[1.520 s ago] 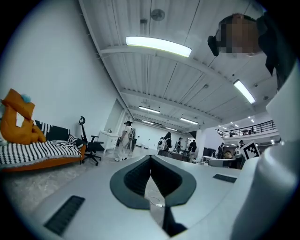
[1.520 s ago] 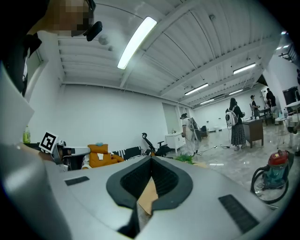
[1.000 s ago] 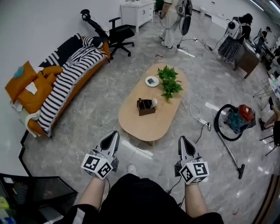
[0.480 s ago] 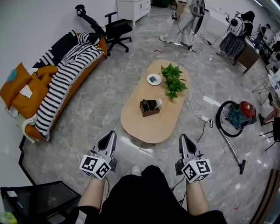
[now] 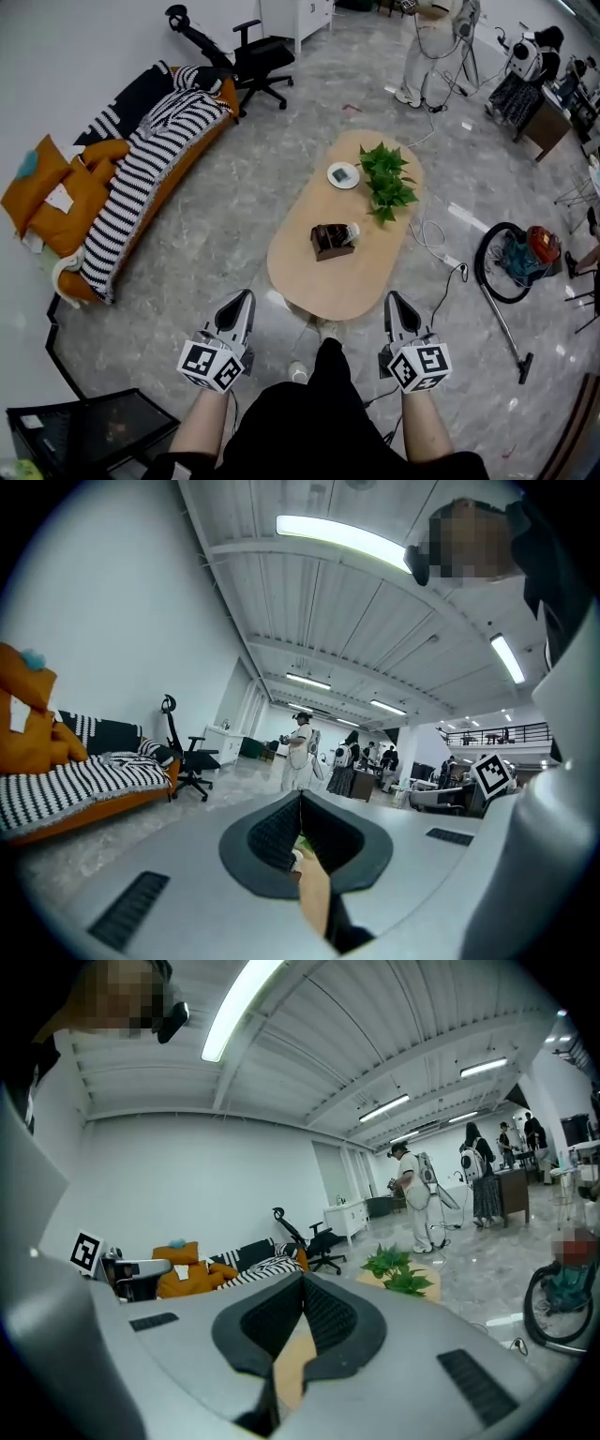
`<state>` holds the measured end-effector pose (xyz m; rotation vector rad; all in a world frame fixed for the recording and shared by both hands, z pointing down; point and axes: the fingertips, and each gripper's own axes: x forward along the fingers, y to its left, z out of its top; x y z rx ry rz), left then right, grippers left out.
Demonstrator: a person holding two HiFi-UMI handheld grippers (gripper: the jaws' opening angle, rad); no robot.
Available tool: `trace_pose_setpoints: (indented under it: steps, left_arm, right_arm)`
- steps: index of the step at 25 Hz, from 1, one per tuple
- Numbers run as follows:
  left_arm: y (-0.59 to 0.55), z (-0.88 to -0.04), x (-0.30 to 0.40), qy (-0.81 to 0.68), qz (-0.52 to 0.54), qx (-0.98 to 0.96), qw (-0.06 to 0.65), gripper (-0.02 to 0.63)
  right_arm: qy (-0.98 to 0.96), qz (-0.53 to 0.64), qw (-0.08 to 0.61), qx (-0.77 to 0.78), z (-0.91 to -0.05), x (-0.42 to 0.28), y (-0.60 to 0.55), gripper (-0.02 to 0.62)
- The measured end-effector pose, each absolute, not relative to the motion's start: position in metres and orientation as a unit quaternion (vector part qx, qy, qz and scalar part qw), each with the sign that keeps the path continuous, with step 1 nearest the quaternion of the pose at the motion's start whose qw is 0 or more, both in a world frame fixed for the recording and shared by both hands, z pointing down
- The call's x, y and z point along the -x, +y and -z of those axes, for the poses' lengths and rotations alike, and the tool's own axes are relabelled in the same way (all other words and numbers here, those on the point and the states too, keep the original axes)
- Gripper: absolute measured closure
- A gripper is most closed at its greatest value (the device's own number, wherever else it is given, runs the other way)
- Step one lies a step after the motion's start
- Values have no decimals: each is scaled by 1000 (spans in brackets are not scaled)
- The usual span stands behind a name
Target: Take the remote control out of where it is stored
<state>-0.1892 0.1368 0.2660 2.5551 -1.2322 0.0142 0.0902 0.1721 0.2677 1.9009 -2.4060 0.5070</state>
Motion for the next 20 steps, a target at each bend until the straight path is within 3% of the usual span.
trace_pose_setpoints:
  steps: [20]
  left_arm:
    - [37, -335, 115, -449, -76, -868, 201, 598]
  right_arm:
    - [-825, -202, 105, -517, -347, -86, 40, 576]
